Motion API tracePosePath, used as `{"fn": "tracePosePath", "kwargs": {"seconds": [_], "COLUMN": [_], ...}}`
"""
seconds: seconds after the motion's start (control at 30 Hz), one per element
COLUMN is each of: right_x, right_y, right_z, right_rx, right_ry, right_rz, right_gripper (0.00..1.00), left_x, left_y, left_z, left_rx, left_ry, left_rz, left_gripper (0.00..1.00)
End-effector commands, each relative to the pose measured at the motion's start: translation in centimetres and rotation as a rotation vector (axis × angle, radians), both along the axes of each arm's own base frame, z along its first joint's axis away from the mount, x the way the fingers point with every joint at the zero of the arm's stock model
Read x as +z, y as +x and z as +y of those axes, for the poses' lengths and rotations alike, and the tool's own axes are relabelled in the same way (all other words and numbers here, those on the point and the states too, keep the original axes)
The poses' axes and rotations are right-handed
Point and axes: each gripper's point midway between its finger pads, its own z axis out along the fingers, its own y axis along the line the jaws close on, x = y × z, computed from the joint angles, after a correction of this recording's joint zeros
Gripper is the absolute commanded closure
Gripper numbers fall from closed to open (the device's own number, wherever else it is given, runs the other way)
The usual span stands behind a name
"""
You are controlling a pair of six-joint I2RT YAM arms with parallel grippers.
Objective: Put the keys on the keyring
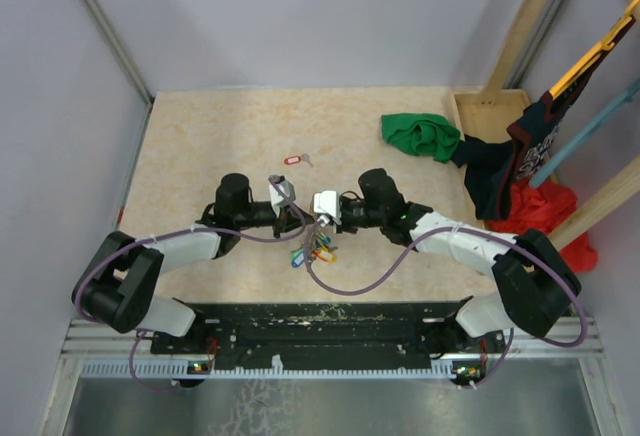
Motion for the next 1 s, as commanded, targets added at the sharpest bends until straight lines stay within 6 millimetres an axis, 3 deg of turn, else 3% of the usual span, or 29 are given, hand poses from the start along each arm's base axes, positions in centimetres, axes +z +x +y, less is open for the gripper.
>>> {"fn": "tracePosePath", "kwargs": {"seconds": [0.0,0.77,0.97], "right_x": [1.8,0.5,1.1], "right_y": [0.0,0.9,0.2], "right_z": [0.7,-0.4,0.4], "right_rx": [0.019,-0.081,-0.044], "right_ry": [0.023,0.005,0.042], "right_rz": [-0.053,-0.1,-0.071], "right_gripper": [1.0,1.0,1.0], "left_x": [1.8,5.4,6.0], "left_y": [2.1,1.7,1.7], "left_z": [0.1,0.5,0.8], "left_rx": [0.088,0.162,0.195], "left_ry": [-0.027,-0.192,-0.249], "left_rz": [-0.023,-0.002,-0.002], "left_gripper": [1.0,1.0,1.0]}}
